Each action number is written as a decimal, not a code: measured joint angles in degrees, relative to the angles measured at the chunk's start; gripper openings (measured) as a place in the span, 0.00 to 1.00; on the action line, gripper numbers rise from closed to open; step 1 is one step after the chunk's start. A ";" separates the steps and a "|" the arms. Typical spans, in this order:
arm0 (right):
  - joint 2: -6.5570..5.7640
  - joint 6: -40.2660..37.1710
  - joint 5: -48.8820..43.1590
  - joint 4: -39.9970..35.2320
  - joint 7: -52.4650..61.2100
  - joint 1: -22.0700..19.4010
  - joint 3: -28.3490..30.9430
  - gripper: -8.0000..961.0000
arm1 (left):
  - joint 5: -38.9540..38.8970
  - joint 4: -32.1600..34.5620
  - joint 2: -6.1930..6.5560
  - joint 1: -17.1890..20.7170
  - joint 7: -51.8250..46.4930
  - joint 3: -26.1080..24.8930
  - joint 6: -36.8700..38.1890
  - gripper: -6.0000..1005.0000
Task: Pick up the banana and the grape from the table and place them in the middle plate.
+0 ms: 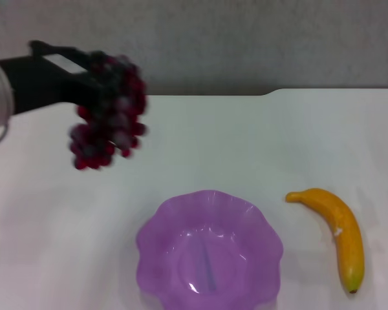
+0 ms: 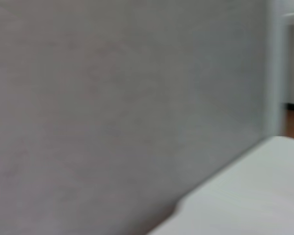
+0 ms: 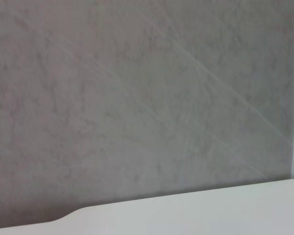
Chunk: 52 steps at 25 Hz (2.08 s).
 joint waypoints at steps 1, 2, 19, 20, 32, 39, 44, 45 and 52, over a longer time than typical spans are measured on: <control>0.00 0.00 0.00 0.00 0.00 0.02 -0.01 0.59 | -1.86 -0.01 0.00 -0.44 1.22 0.18 -1.34 0.28; 0.00 0.00 0.00 -0.03 0.00 0.04 -0.04 0.59 | -3.03 0.00 -0.01 -0.95 2.32 0.60 -2.61 0.28; 0.00 0.18 0.00 0.00 0.00 0.58 -0.43 0.59 | -4.12 6.74 -0.16 -7.47 6.52 17.77 -4.08 0.28; 0.00 0.18 0.00 0.00 0.00 0.58 -0.45 0.59 | -3.80 8.22 -0.16 -8.23 6.54 18.75 -3.78 0.28; 0.00 0.18 0.00 0.48 0.00 1.20 -0.53 0.59 | -2.94 28.36 -0.28 -16.48 6.52 25.47 2.68 0.28; 0.00 0.18 0.00 0.53 0.00 1.19 -0.53 0.59 | -2.54 32.54 -0.28 -18.01 7.01 25.89 4.56 0.28; 0.00 0.18 0.00 0.53 0.00 1.17 -0.53 0.59 | -2.58 32.59 -0.28 -17.75 7.60 24.99 5.12 0.27; 0.00 0.18 0.00 0.53 0.00 1.17 -0.53 0.59 | -2.67 32.47 -0.28 -17.53 7.61 24.70 5.33 0.27; 0.00 0.17 0.00 0.61 0.00 1.16 -0.53 0.59 | -1.88 31.30 -0.08 -16.05 7.70 23.61 5.86 0.36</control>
